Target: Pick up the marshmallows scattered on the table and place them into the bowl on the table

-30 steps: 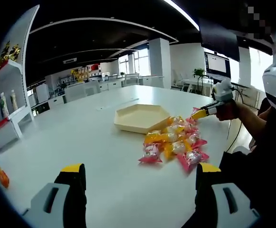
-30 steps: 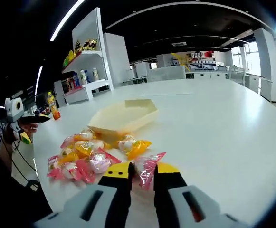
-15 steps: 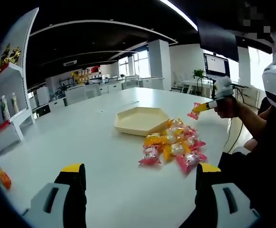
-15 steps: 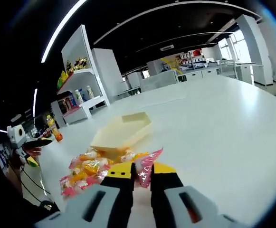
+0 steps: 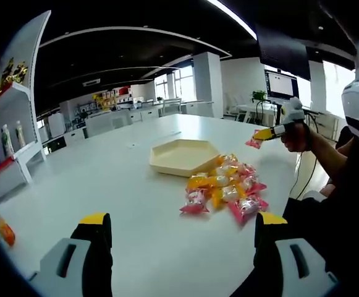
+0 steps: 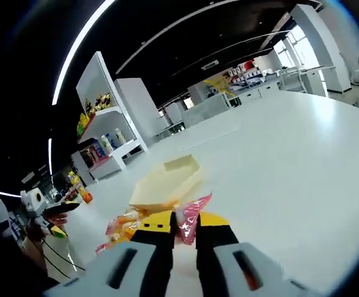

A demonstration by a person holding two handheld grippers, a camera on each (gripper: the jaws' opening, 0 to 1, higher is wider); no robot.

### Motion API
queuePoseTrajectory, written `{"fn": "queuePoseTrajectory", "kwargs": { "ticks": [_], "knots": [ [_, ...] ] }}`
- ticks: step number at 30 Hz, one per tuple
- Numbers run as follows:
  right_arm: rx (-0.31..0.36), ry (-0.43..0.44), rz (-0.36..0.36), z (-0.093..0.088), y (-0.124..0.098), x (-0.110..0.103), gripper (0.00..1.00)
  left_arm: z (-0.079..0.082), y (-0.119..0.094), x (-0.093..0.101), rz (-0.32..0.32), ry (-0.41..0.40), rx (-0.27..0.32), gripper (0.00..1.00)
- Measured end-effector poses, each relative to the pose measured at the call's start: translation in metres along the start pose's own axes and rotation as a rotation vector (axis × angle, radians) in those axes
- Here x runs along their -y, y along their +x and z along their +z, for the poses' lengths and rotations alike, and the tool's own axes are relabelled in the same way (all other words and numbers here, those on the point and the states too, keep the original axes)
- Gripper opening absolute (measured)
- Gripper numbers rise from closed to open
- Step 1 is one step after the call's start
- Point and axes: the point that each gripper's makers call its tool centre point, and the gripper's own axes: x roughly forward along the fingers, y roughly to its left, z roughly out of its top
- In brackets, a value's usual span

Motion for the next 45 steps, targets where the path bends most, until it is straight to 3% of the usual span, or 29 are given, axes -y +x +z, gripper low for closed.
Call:
{"fn": "queuePoseTrajectory", "kwargs": {
  "ticks": [26,45],
  "knots": [
    [0.052,-0.031,0.114,0.03,0.017,-0.051,0.11,0.0,-0.001,0.002,-0.001,-0.002,0.004,0.95],
    [0.064,-0.158,0.111,0.039,0.034,-0.06,0.12,0.004,-0.001,0.004,-0.011,0.008,0.01,0.95]
  ]
}}
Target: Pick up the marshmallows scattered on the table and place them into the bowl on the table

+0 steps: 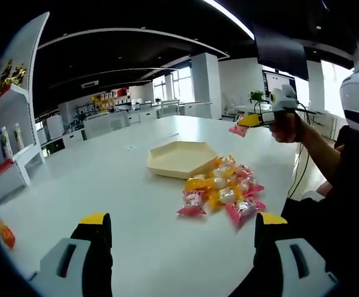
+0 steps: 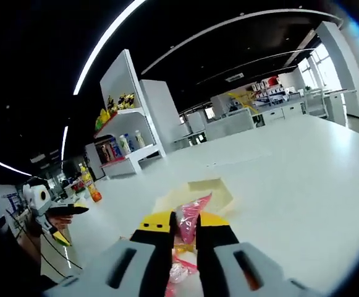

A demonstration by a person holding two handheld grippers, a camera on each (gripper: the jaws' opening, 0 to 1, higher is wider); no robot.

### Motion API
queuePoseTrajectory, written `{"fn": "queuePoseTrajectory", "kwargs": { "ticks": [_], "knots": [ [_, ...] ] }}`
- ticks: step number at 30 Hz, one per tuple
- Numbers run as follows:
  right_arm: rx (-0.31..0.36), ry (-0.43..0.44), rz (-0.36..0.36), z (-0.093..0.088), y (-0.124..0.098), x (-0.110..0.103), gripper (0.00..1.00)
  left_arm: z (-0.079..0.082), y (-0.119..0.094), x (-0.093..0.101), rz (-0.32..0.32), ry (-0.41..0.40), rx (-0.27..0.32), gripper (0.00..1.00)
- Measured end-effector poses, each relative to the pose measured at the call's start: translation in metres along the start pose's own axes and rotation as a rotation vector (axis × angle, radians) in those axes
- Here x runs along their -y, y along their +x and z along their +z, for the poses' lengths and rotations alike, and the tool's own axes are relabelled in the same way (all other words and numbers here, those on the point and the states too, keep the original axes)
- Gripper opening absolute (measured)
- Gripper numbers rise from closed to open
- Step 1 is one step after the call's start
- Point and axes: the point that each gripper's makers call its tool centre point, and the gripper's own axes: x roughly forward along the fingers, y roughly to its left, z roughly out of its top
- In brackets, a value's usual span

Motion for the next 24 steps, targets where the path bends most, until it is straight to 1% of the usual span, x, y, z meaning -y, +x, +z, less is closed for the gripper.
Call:
{"fn": "queuePoseTrajectory", "kwargs": {
  "ticks": [5,11,13,24],
  "knots": [
    [-0.001,0.003,0.018,-0.001,0.007,-0.005,0.12,0.0,-0.001,0.001,0.0,0.001,-0.002,0.95],
    [0.001,0.014,0.012,-0.001,0.014,-0.001,0.12,0.001,-0.002,-0.001,0.003,0.002,0.003,0.95],
    [0.005,0.027,0.017,0.0,0.017,-0.002,0.12,0.002,-0.001,-0.001,0.003,0.002,0.005,0.95],
    [0.001,0.025,0.035,0.003,0.028,-0.006,0.12,0.001,0.0,0.0,-0.003,0.001,0.004,0.95]
  ]
}}
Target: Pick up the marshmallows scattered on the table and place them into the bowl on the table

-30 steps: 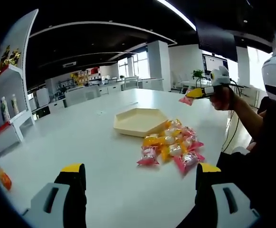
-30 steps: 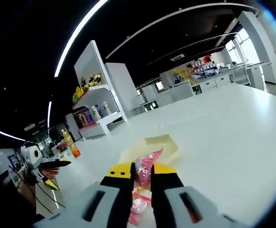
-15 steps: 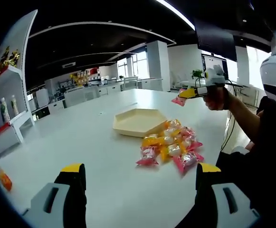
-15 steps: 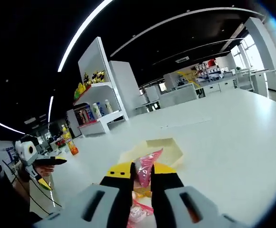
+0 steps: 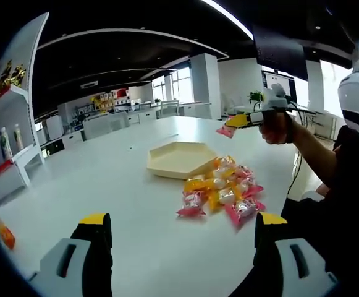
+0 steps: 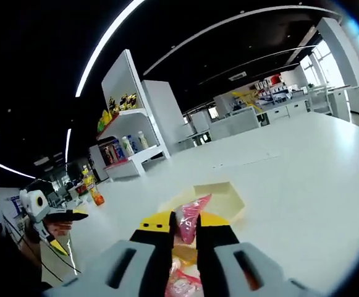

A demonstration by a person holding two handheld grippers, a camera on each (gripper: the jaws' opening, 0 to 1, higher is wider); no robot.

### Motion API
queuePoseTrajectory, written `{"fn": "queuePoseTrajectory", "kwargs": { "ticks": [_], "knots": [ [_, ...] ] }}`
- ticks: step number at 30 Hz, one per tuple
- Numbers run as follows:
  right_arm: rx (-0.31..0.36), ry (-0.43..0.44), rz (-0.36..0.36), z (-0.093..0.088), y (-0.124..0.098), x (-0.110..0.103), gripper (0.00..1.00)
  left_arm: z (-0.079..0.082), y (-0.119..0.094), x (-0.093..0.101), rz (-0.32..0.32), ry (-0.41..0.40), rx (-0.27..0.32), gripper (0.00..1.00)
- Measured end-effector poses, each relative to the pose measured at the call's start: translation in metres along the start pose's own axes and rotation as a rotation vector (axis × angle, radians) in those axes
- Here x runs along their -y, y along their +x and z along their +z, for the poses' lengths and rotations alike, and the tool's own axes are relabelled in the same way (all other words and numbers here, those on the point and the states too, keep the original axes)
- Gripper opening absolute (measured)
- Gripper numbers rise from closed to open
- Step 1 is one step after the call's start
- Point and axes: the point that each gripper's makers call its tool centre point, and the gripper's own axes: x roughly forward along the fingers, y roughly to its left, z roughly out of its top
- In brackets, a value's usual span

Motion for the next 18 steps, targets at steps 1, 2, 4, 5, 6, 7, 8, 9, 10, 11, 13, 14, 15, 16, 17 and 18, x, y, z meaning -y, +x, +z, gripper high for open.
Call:
{"fn": "queuePoseTrajectory", "kwargs": {
  "ticks": [1,2,4,5,6,7,8,9,10,11,13,14,15,16,17,18],
  "knots": [
    [0.0,0.0,0.0,0.0,0.0,0.0,0.12,0.0,0.0,0.0,0.0,0.0,0.0,0.95],
    [0.0,0.0,0.001,0.0,0.0,0.0,0.12,0.0,0.0,0.0,0.0,0.0,0.0,0.95],
    [0.001,-0.002,0.007,0.0,0.004,-0.003,0.12,-0.001,0.0,0.0,0.001,0.001,-0.003,0.95],
    [0.001,-0.004,0.012,0.0,0.006,-0.005,0.12,-0.001,0.0,0.0,0.001,0.002,-0.005,0.95],
    [0.003,-0.013,0.018,0.001,0.009,-0.008,0.12,-0.001,-0.001,-0.001,0.003,0.003,-0.003,0.95],
    [0.005,-0.018,0.017,0.001,0.011,-0.009,0.12,0.0,-0.002,-0.001,0.003,0.003,0.0,0.95],
    [0.004,-0.025,0.018,0.002,0.013,-0.009,0.12,0.001,-0.002,-0.001,0.003,0.002,0.003,0.95],
    [0.004,-0.027,0.019,0.002,0.015,-0.009,0.12,0.001,-0.002,-0.001,0.004,0.002,0.003,0.95],
    [0.004,-0.028,0.02,0.003,0.016,-0.01,0.12,0.001,-0.002,-0.001,0.005,0.003,0.003,0.95],
    [0.005,-0.029,0.023,0.003,0.018,-0.01,0.12,0.0,-0.002,-0.001,0.005,0.003,0.002,0.95],
    [0.004,-0.03,0.029,0.004,0.021,-0.012,0.12,0.0,-0.002,-0.001,0.004,0.003,0.002,0.95],
    [0.004,-0.032,0.031,0.005,0.023,-0.014,0.12,0.0,-0.002,-0.001,0.004,0.002,0.001,0.95],
    [0.001,-0.034,0.035,0.005,0.024,-0.016,0.12,-0.001,-0.002,-0.001,0.004,0.002,0.0,0.95],
    [0.005,-0.04,0.041,0.006,0.025,-0.018,0.12,-0.001,-0.002,-0.001,0.005,0.003,-0.001,0.95],
    [0.007,-0.042,0.045,0.006,0.026,-0.02,0.12,-0.001,-0.002,-0.001,0.004,0.005,0.0,0.95],
    [0.009,-0.044,0.051,0.007,0.027,-0.022,0.12,0.0,-0.003,0.0,0.002,0.006,0.002,0.95]
  ]
}}
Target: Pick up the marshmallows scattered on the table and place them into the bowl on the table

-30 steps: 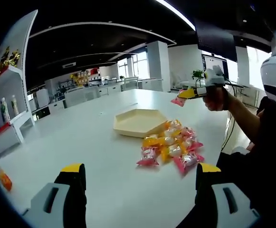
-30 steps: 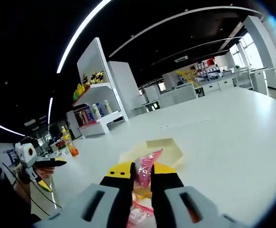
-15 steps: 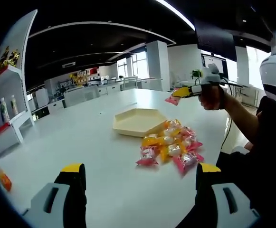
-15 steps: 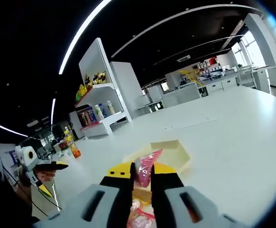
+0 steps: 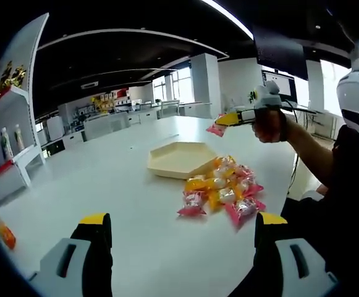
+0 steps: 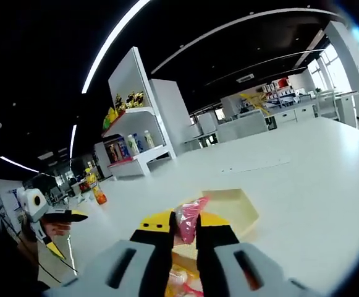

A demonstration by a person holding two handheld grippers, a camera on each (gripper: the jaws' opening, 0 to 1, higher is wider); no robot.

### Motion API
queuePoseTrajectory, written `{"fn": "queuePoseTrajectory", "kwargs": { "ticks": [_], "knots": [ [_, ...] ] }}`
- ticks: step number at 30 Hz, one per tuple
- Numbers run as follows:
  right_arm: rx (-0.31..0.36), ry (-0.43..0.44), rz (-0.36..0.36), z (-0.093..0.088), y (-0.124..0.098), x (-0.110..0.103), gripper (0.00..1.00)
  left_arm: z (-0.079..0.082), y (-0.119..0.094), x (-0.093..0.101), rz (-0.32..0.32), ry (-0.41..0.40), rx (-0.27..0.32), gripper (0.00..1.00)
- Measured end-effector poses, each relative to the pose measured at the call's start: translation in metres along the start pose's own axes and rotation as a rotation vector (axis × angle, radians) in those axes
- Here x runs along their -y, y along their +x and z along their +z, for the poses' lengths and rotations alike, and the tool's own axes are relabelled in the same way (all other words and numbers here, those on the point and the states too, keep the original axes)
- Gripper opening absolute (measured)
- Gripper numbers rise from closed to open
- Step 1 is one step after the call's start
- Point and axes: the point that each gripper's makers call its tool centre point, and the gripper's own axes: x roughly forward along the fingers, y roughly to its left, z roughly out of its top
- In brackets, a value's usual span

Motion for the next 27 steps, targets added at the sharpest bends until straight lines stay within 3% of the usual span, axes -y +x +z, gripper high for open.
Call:
{"fn": "queuePoseTrajectory", "kwargs": {
  "ticks": [8,27],
  "knots": [
    [-0.003,-0.019,0.024,0.001,0.013,-0.009,0.12,0.001,-0.002,-0.001,0.006,0.002,0.004,0.95],
    [-0.04,-0.029,-0.038,-0.019,0.033,0.018,0.12,-0.002,0.001,0.0,0.0,0.001,-0.004,0.95]
  ]
}}
